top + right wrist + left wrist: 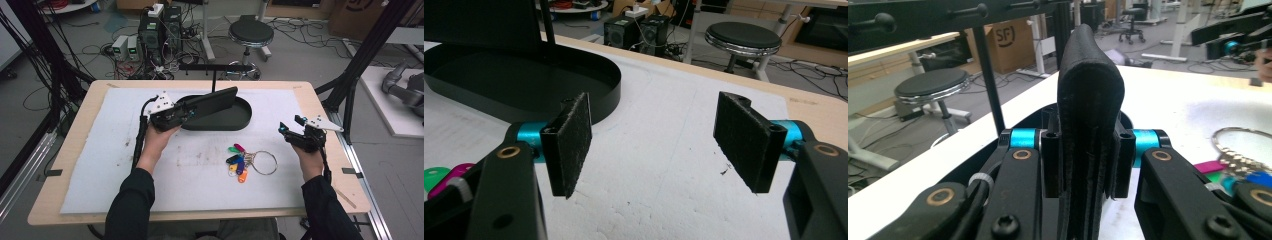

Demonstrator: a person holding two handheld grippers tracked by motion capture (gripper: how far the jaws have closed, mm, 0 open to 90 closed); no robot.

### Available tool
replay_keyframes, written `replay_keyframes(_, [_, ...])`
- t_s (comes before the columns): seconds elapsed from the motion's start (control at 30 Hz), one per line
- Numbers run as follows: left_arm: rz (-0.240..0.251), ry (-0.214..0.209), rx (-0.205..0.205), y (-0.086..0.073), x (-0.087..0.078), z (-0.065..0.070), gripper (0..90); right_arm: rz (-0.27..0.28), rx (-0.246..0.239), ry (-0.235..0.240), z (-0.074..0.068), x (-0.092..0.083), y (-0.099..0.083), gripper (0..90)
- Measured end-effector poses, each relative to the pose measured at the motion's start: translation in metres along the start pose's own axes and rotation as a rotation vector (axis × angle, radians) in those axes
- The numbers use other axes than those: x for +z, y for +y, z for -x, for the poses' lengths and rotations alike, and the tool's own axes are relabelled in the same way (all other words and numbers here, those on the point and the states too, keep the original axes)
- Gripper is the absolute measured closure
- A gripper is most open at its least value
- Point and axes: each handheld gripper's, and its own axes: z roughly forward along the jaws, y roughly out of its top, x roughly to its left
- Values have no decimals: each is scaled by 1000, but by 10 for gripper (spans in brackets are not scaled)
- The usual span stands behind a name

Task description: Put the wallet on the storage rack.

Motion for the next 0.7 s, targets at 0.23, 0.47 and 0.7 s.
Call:
replay_keyframes(0.23, [-10, 9, -14, -3, 14, -5, 739, -5, 0, 1, 0, 1, 0, 320])
replay_keyframes(0.47, [6, 29, -28, -11, 27, -9, 739, -6, 6, 5, 1, 1, -1, 320])
replay_keyframes(0.7, [-7, 41, -48, -22, 36, -14, 739, -7, 4, 7, 0, 2, -1, 320])
